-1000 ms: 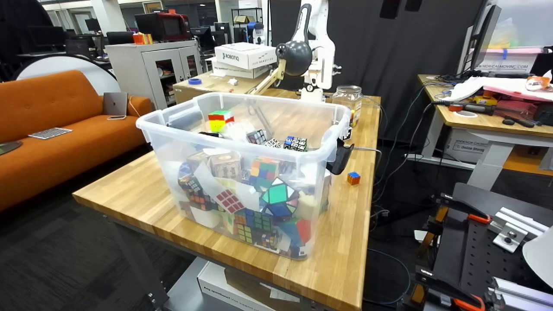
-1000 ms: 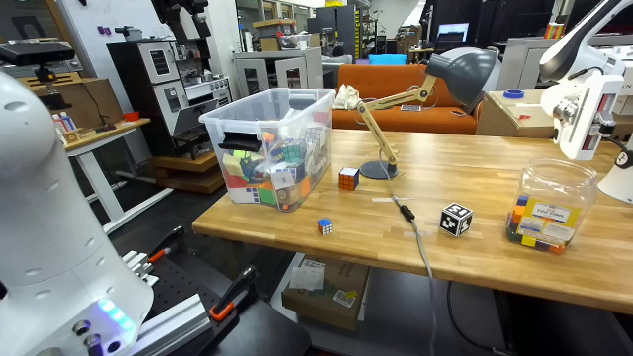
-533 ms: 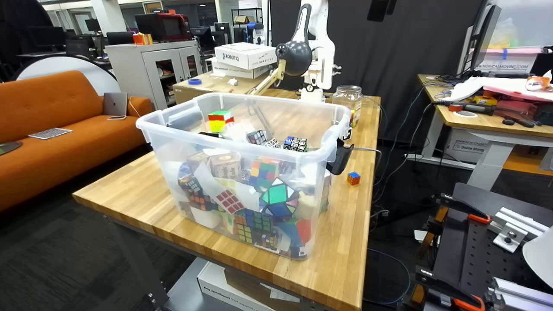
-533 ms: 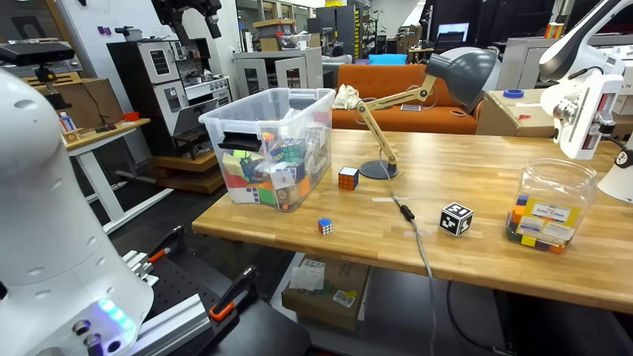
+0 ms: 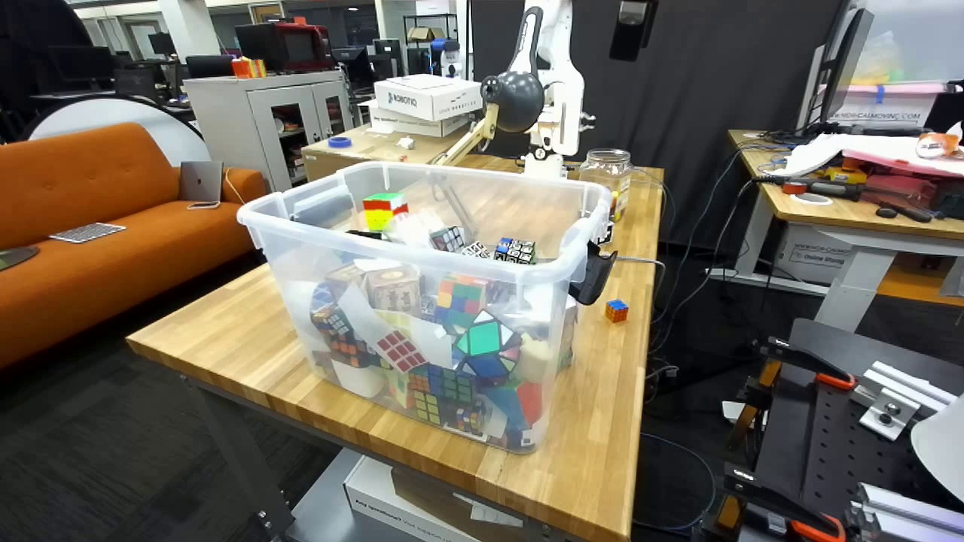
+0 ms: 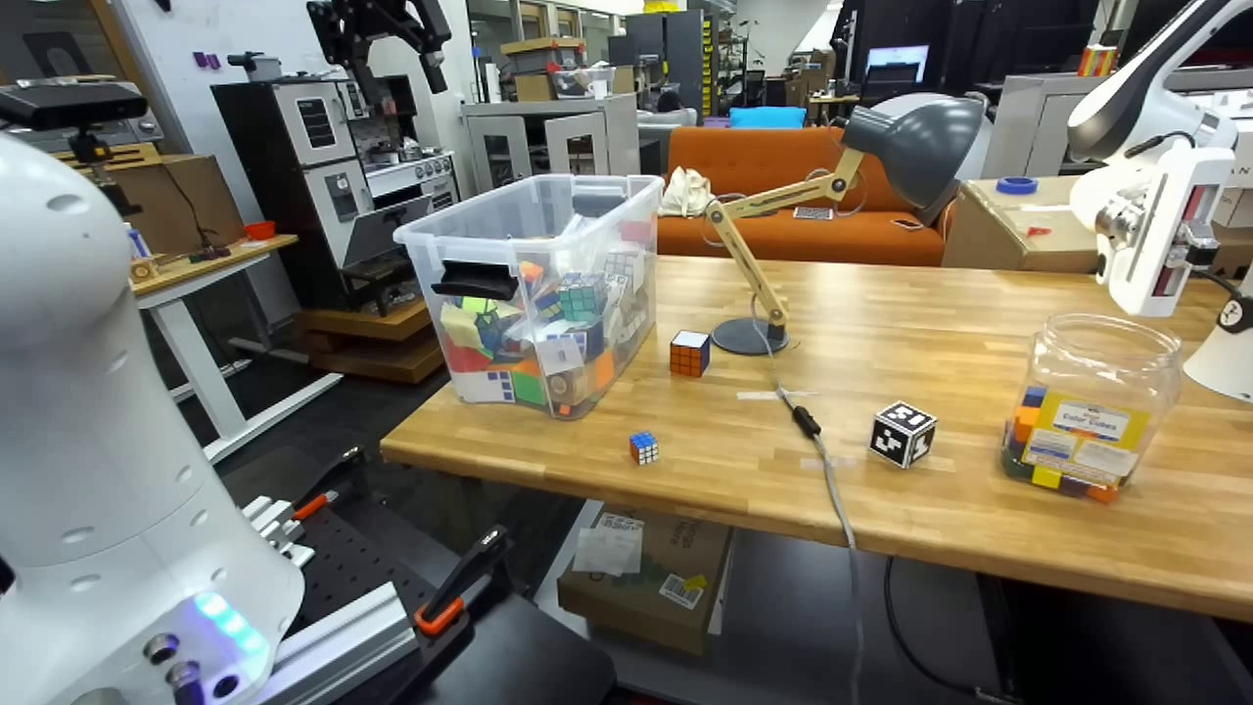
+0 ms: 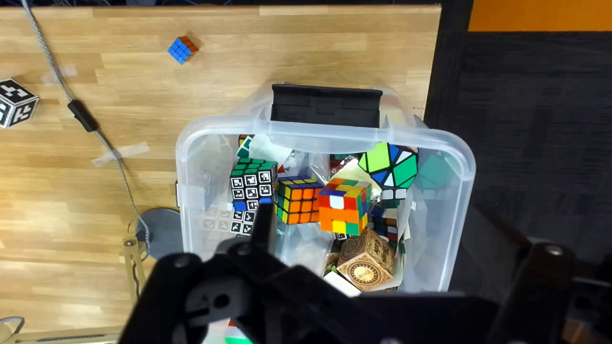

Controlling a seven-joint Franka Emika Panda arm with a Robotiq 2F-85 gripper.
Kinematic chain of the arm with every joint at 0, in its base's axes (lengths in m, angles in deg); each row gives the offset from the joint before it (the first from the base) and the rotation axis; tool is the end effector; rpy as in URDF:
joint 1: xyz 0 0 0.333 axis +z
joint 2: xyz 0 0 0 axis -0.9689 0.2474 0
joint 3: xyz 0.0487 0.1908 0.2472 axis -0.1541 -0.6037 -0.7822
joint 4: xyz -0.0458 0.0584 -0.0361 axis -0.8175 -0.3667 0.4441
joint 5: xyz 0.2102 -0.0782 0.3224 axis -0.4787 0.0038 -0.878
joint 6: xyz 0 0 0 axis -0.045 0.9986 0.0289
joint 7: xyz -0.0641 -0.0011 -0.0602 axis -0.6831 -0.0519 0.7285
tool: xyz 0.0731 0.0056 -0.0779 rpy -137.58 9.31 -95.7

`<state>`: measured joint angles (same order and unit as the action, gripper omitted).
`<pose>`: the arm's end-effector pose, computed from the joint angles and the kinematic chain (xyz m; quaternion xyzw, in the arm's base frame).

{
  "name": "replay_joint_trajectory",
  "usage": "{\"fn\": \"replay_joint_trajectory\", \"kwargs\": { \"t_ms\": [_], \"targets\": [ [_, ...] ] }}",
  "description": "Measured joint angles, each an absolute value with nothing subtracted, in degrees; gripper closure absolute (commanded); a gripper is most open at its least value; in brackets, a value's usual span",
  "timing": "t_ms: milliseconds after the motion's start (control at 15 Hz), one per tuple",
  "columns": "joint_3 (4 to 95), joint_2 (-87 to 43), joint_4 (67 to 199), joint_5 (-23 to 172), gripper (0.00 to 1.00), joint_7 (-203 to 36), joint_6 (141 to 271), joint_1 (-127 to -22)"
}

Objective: Take one cube out of the storage box and put it on the table

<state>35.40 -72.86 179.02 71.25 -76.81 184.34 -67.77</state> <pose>0.3658 0.1274 0.5311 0.9834 0.1602 0.0763 0.0376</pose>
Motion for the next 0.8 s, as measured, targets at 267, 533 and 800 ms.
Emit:
{"fn": "replay_joint_trajectory", "kwargs": {
  "t_ms": [267,533,800],
  "targets": [
    [35.4,-72.9,179.0,71.3,0.0,-76.8,184.3,-67.7],
    [35.4,-72.7,179.0,71.3,0.0,-77.0,184.7,-67.7],
    [36.1,-68.4,178.3,71.0,0.0,-76.9,190.6,-67.7]
  ]
}}
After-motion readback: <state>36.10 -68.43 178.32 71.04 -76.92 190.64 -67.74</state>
